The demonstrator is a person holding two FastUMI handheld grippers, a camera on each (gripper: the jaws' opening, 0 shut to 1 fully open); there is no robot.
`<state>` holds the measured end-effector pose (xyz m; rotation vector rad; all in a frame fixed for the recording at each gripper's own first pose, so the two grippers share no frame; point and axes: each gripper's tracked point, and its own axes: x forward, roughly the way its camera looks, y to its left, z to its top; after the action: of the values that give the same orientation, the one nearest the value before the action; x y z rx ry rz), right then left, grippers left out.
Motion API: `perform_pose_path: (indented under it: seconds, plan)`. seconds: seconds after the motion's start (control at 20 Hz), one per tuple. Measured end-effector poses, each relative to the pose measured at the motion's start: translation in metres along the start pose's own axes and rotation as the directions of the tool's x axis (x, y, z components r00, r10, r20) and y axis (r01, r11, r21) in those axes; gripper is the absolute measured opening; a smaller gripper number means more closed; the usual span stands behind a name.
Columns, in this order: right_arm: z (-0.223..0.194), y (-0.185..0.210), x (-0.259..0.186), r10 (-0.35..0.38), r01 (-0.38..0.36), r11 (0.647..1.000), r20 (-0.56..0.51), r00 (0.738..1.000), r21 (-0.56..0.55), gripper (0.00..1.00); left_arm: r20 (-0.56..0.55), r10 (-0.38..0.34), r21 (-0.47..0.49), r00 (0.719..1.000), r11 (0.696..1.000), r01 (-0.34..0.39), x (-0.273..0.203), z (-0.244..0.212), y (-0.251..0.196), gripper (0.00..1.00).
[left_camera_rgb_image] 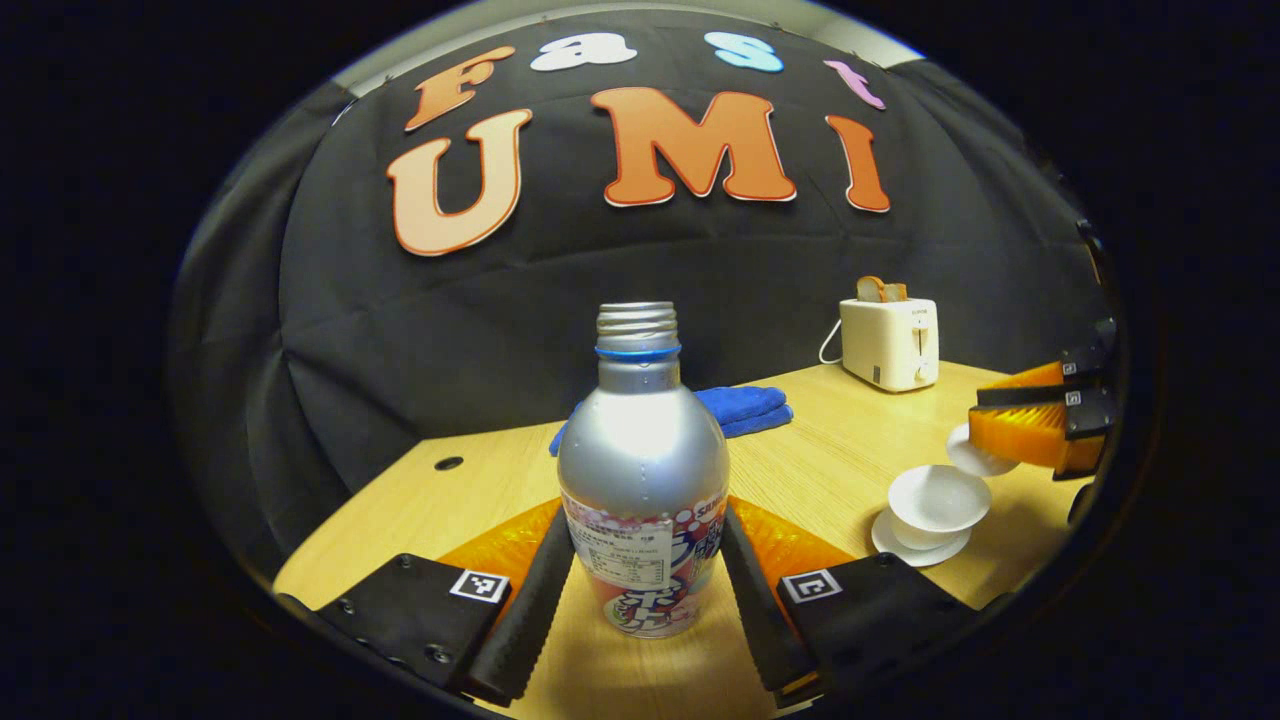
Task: Open the teacup lid with one hand, grasp the water bottle and pour water into the teacup with the other hand; after pouring, place the water bottle on the coaster and then close the teacup lid.
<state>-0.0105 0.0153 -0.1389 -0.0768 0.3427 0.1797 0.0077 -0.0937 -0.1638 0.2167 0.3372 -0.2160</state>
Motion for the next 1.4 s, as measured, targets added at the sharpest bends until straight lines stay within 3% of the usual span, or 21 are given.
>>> perform_pose_path:
  seconds: [0.2, 0.4, 0.45, 0.5, 0.65, 1.0, 1.3, 1.4]
  plan:
    - [0.004, -0.018, -0.008, -0.04, 0.04, 0.999, 0.017, 0.999, 0.013, 0.23, 0.003, 0.0, 0.189, 1.0, 0.982, 0.0, -0.004, 0.008, -0.004, 0.84]
    - [0.009, -0.031, -0.015, -0.071, 0.07, 0.997, 0.05, 0.996, 0.021, 0.23, 0.03, 0.016, 0.406, 0.999, 0.913, -0.027, 0.001, 0.015, -0.011, 0.81]
    - [0.011, -0.035, -0.018, -0.081, 0.08, 0.997, 0.06, 0.995, 0.018, 0.23, 0.035, 0.012, 0.447, 0.999, 0.894, -0.026, 0.004, 0.016, -0.015, 0.79]
    - [0.012, -0.039, -0.021, -0.088, 0.087, 0.996, 0.068, 0.994, 0.019, 0.23, 0.039, 0.008, 0.484, 0.999, 0.875, -0.026, 0.002, 0.015, -0.018, 0.86]
    - [0.013, -0.047, -0.028, -0.104, 0.102, 0.994, 0.08, 0.991, 0.033, 0.23, 0.041, 0.0, 0.573, 0.999, 0.819, -0.024, 0.006, 0.013, -0.03, 0.82]
    - [0.016, -0.068, -0.04, -0.146, 0.142, 0.989, 0.103, 0.984, 0.05, 0.23, 0.046, -0.035, 0.76, 0.998, 0.65, -0.012, 0.013, 0.013, -0.054, 0.82]
    - [0.018, -0.081, -0.049, -0.174, 0.169, 0.984, 0.115, 0.978, 0.053, 0.23, 0.032, -0.039, 0.879, 0.999, 0.477, -0.009, 0.016, 0.009, -0.065, 0.79]
    - [0.017, -0.084, -0.051, -0.178, 0.172, 0.983, 0.118, 0.977, 0.065, 0.23, 0.039, -0.042, 0.909, 0.998, 0.417, -0.018, 0.016, 0.012, -0.066, 0.82]
